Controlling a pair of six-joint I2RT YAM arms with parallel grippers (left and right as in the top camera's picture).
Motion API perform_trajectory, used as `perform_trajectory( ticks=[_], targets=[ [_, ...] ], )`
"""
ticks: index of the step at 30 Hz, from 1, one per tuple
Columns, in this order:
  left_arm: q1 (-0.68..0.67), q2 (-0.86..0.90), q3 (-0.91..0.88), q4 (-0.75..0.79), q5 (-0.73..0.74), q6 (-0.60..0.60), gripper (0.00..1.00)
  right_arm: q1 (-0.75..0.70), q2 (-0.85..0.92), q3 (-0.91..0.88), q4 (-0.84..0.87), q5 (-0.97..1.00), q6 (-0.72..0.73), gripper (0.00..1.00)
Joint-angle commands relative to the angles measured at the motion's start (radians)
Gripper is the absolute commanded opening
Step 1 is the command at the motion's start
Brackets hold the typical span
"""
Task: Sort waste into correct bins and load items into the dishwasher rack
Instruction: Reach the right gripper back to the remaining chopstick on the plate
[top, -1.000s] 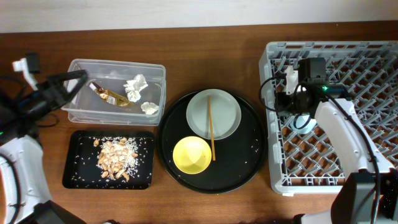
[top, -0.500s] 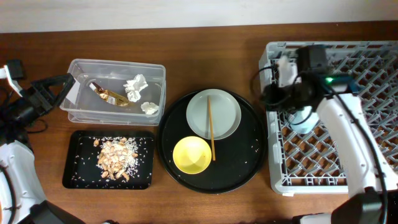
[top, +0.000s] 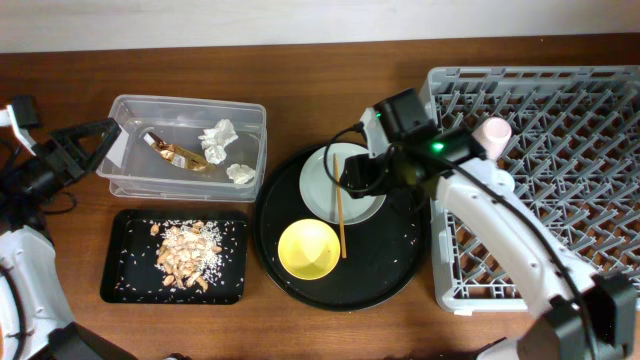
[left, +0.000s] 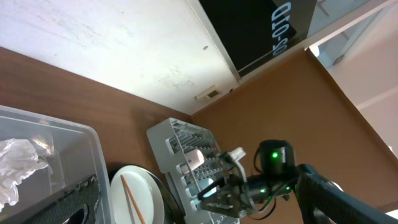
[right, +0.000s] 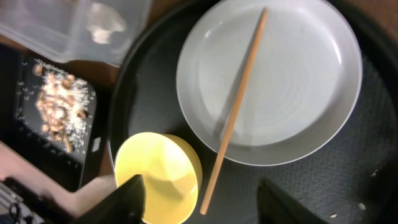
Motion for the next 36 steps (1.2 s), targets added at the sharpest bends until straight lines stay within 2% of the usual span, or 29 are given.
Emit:
perform_trajectory(
  ticks=[1, 5, 6, 8, 18, 24, 32, 36],
  targets=[
    [0.002, -0.01, 0.002, 0.002, 0.018, -0.005, 0.99, 0.043, 0.077, 0.011, 0.014, 0.115, 0.064, 0.53],
    [0.002, -0.01, 0.002, 0.002, 0.018, -0.005, 0.99, 0.08, 0.167, 0.011, 0.071, 0.148, 0.064, 0.48],
    [0.002, -0.01, 0.002, 0.002, 0.018, -0.005, 0.99, 0.088, 0.193, 0.011, 0.084, 0.158, 0.064, 0.41],
    [0.002, -0.01, 0.002, 0.002, 0.018, -0.005, 0.99, 0.097, 0.233, 0.011, 0.104, 0.163, 0.065, 0.37],
    [0.002, -0.01, 0.002, 0.002, 0.018, -0.005, 0.99, 0.098, 0.373, 0.011, 0.164, 0.196, 0.094, 0.36],
    [0.002, -0.01, 0.002, 0.002, 0.018, -0.005, 0.99, 0.098, 0.383, 0.011, 0.166, 0.196, 0.094, 0.23],
    [0.002, -0.01, 0.002, 0.002, 0.018, -0.005, 1.0, 0.098, 0.383, -0.016, 0.173, 0.196, 0.094, 0.22],
    [0.002, -0.01, 0.002, 0.002, 0.018, -0.005, 0.99, 0.098, 0.383, -0.016, 0.174, 0.196, 0.094, 0.1]
  ],
)
